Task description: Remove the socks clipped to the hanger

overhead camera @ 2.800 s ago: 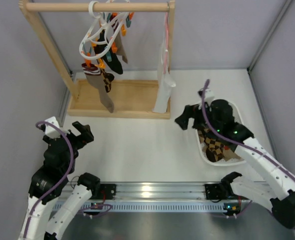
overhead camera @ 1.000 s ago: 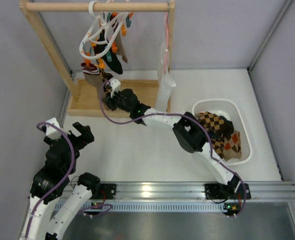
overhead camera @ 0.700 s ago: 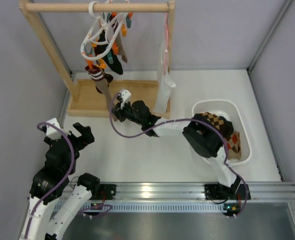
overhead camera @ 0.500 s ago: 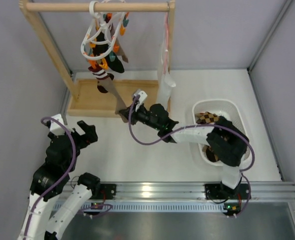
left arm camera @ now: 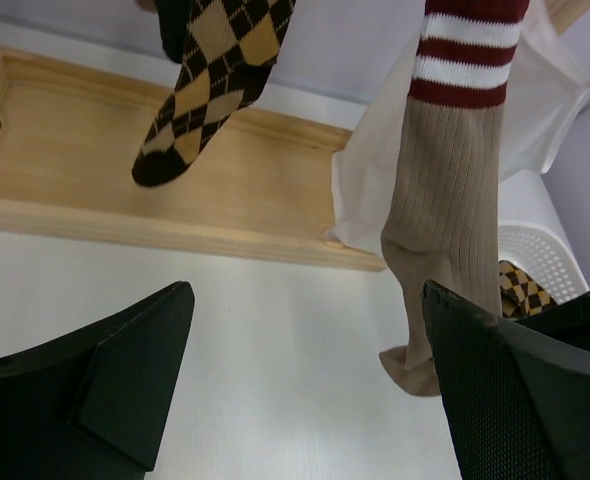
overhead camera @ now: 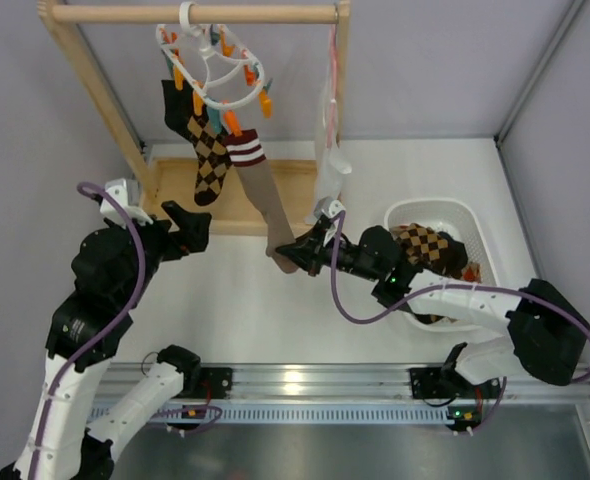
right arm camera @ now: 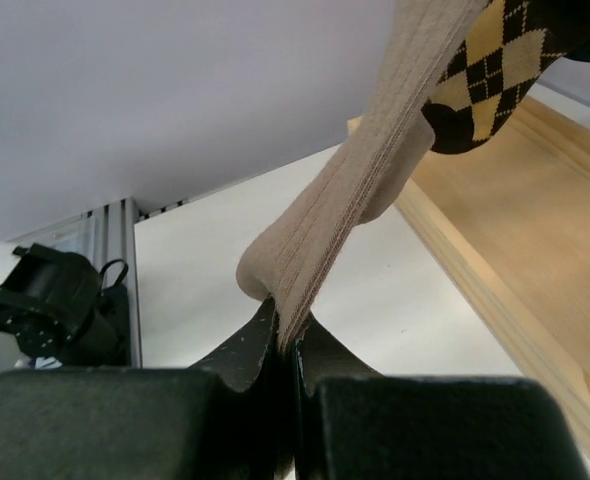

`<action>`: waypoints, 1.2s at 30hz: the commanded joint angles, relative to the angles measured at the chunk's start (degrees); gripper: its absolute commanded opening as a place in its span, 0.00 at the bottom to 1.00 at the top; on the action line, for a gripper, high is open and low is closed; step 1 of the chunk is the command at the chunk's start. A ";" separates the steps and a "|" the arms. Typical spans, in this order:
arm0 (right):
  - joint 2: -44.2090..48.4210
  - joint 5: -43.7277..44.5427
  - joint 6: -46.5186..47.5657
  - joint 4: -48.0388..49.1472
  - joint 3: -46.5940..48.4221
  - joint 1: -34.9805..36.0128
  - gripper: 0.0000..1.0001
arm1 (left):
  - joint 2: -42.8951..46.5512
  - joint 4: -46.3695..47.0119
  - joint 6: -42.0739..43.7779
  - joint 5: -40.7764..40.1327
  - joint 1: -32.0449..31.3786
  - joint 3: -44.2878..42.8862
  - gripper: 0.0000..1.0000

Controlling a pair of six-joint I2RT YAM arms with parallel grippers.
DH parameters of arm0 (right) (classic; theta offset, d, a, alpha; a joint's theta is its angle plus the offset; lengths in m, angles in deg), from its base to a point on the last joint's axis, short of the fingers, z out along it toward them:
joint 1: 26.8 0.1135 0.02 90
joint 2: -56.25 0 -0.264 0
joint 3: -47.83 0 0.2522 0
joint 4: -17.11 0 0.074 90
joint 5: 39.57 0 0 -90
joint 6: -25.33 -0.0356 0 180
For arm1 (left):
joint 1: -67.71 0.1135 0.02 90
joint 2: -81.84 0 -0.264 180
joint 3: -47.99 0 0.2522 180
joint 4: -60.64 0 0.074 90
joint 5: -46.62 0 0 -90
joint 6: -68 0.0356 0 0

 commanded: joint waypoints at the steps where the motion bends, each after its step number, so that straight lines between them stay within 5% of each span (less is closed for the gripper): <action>1: 6.65 -3.53 -1.17 -3.06 -1.45 -1.09 0.00 | -5.34 7.18 1.98 3.15 0.22 -3.71 0.98; 11: 11.94 -7.65 -0.82 -10.27 -0.75 -3.55 0.00 | -17.04 25.02 -4.86 24.15 0.22 -9.15 0.98; 26: 12.47 -9.85 1.20 -13.61 0.74 -3.99 0.00 | -29.71 26.78 -3.91 10.28 0.39 -19.71 0.97; 36: 10.45 -10.91 0.67 -13.26 2.41 -4.08 0.00 | -36.47 27.22 -6.45 16.84 4.43 -24.10 0.88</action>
